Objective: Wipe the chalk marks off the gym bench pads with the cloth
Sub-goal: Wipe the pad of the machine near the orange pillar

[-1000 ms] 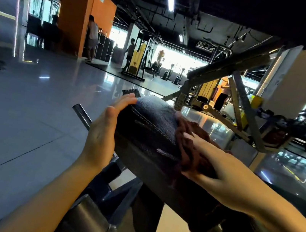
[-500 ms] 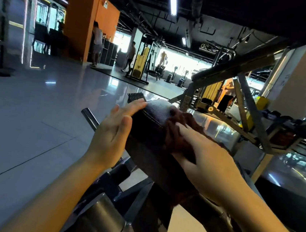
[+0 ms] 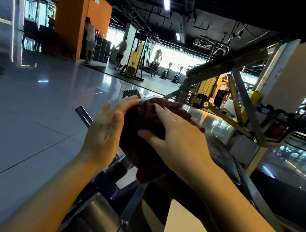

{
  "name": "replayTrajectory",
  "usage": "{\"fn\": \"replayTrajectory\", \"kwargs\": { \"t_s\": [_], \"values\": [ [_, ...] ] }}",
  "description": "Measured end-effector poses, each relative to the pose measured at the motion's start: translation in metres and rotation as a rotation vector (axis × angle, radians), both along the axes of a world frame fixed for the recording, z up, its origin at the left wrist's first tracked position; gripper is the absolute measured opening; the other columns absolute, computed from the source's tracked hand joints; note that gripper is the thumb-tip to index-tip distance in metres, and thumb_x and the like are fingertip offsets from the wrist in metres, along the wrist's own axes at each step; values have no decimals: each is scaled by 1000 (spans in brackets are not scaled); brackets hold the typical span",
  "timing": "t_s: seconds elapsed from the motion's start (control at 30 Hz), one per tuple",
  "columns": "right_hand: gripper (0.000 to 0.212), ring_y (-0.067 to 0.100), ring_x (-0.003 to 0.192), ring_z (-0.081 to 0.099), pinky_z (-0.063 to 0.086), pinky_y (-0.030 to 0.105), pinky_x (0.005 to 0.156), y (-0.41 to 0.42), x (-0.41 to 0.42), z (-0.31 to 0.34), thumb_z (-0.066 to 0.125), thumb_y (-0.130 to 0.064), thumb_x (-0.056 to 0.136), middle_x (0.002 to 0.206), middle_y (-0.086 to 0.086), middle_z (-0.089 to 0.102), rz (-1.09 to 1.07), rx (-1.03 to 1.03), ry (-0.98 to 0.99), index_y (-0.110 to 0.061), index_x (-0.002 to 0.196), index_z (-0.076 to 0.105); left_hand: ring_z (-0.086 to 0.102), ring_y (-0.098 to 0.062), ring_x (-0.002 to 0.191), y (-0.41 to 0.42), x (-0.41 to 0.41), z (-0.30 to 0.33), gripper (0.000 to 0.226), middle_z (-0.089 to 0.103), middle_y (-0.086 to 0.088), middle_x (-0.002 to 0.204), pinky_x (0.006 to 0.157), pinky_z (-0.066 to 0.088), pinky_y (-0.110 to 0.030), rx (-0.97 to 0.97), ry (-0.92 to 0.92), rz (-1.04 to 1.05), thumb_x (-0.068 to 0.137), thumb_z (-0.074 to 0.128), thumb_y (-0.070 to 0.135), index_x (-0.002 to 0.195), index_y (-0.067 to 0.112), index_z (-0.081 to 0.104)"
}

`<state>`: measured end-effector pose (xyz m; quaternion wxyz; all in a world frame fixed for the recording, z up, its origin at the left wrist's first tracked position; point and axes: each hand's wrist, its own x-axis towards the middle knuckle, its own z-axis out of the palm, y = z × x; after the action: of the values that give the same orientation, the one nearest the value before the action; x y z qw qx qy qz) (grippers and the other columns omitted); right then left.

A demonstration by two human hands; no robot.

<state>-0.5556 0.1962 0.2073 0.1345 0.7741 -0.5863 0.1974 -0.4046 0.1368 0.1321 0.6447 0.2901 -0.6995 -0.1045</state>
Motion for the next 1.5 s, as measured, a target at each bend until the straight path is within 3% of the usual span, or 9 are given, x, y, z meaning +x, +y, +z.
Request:
{"fn": "replayTrajectory", "kwargs": {
  "t_s": [0.1,0.27,0.6,0.83,1.0,1.17,1.23,1.33,1.5],
  "values": [
    [72,3,140,31,33,29,110,28,-49,-7,54,-58,88,155,-24,23,-14,92,43,-48,149,17,31,14,132,2,2,2,70,36,40,133,117,24,-51,-21,-29,23,90,3,72,133,33,43],
    [73,0,126,48,42,22,101,56,-96,-6,50,-74,57,134,-37,34,16,214,-227,-65,127,30,26,17,133,2,-1,-3,70,30,48,134,119,20,-40,17,-28,-27,85,4,78,134,40,37],
    [74,12,140,35,38,39,109,-4,-19,-2,55,-67,84,156,-15,30,41,16,-69,-45,149,27,23,19,133,8,-1,-1,70,33,36,137,117,19,-31,89,-30,7,82,3,82,132,46,37],
    [54,-8,125,42,40,24,104,54,-101,-7,61,-62,73,133,-36,42,66,175,-207,-66,123,40,19,18,135,13,1,0,69,28,43,136,121,14,-37,102,-72,25,82,2,82,134,47,33],
    [59,12,120,56,47,35,96,35,-63,-8,63,-67,77,135,-22,55,-79,-11,-149,-51,132,50,23,21,131,12,-2,-1,72,31,32,140,118,22,-43,39,-96,61,86,5,78,137,38,34],
    [50,18,113,57,43,33,76,-5,10,0,60,-53,87,122,-11,61,-20,-146,-33,-31,131,52,21,21,131,15,6,3,75,33,29,139,109,14,-9,71,-148,98,85,3,80,137,38,37],
    [58,17,124,50,46,35,85,0,7,-6,60,-50,88,134,-8,54,3,-158,5,-28,139,41,19,17,136,16,8,6,75,34,27,141,109,6,-4,92,-176,118,85,1,79,136,40,38],
    [79,9,143,26,35,28,106,26,-34,-17,63,-46,89,158,-12,25,26,-51,76,-36,152,16,17,20,135,18,10,7,71,31,36,138,118,7,-19,111,-180,111,82,0,82,133,48,35],
    [98,-4,143,16,24,22,112,58,-118,-22,63,-75,68,157,-26,12,-74,158,-36,-50,149,12,19,13,138,22,2,3,73,26,31,144,118,19,-39,57,-195,140,83,3,82,139,43,28]
  ]
}}
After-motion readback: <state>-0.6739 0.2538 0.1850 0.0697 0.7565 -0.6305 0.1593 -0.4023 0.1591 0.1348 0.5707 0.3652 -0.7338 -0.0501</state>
